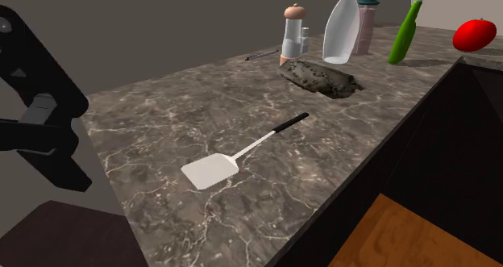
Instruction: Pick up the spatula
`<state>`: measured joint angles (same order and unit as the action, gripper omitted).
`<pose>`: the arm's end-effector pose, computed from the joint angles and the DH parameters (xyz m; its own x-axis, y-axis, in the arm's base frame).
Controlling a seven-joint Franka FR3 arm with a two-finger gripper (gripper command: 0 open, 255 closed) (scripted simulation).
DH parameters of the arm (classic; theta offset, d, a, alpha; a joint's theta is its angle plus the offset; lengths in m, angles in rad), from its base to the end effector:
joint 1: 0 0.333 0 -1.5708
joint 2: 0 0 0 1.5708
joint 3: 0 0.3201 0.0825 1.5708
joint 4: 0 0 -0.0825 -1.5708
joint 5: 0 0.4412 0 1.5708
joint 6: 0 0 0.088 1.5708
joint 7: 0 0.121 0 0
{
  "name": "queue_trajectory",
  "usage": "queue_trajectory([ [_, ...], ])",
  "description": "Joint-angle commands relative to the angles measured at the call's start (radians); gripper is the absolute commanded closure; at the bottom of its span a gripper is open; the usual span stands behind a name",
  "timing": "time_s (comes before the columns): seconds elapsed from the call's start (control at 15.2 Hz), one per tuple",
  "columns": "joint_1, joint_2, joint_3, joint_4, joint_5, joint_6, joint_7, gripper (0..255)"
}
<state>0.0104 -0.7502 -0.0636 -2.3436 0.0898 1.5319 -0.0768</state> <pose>0.3655 -0.0123 0.5701 0.9976 0.0462 -0.0517 0.0387 -0.9898 -0.1371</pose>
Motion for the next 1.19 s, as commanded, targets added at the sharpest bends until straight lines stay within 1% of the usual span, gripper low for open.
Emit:
queue_trajectory([
  [0.0,0.0,0.0,0.0,0.0,0.0,0.0,0.0,0],
  [0.59,0.146,0.182,0.113,0.04,0.038,0.191,-0.121,0],
  [1.12,0.257,0.339,0.222,0.099,0.04,0.333,-0.217,0],
])
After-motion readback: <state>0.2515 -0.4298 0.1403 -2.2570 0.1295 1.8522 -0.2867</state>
